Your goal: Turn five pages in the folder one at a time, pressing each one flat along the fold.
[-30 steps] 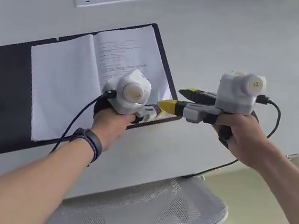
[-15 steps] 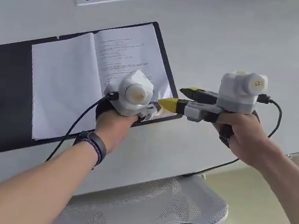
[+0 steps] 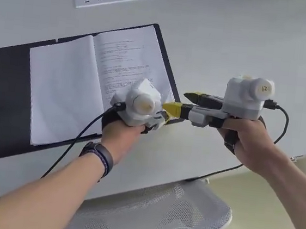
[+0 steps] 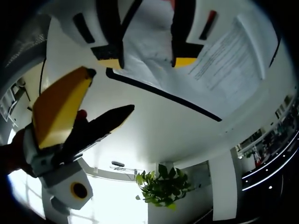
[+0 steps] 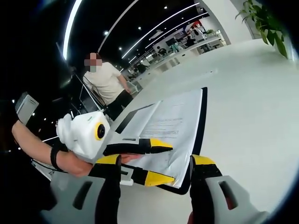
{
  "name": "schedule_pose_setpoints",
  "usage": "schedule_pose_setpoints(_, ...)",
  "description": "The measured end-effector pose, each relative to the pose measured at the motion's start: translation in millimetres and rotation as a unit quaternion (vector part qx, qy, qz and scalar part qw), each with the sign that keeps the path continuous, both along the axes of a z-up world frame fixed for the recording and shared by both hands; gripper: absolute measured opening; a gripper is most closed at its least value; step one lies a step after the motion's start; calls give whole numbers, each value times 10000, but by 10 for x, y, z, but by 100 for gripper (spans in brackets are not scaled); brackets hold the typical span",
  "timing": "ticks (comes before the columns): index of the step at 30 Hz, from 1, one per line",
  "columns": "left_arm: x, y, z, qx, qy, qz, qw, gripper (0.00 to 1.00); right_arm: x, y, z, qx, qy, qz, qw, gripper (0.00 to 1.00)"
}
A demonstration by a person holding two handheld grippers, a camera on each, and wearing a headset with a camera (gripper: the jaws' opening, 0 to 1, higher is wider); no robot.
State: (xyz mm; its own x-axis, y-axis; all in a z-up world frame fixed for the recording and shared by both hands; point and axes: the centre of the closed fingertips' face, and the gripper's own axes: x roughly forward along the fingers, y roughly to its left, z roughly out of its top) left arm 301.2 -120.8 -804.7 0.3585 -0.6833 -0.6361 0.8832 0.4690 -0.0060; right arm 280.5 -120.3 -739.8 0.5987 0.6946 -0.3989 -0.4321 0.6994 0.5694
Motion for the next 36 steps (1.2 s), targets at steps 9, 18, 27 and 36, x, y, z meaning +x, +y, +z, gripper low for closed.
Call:
schedule_pose_setpoints(9, 49, 33, -22, -22, -92, -21, 10000, 32, 110, 55, -14, 25, -6, 133, 9999, 57)
schedule_pose_setpoints(18, 49, 30, -27, -64, -165, -62, 9998, 16, 244, 171, -161, 27, 124, 367, 9992, 56)
schedule_pose_setpoints(27, 55, 33, -22, -98, -141, -42, 9998, 15, 353, 215, -253, 78, 247, 446, 9987, 55)
schedule_pose_setpoints(36, 60, 32, -25, -121, -113, -25, 9999, 15, 375, 178, -271, 183, 341, 384, 9985, 54)
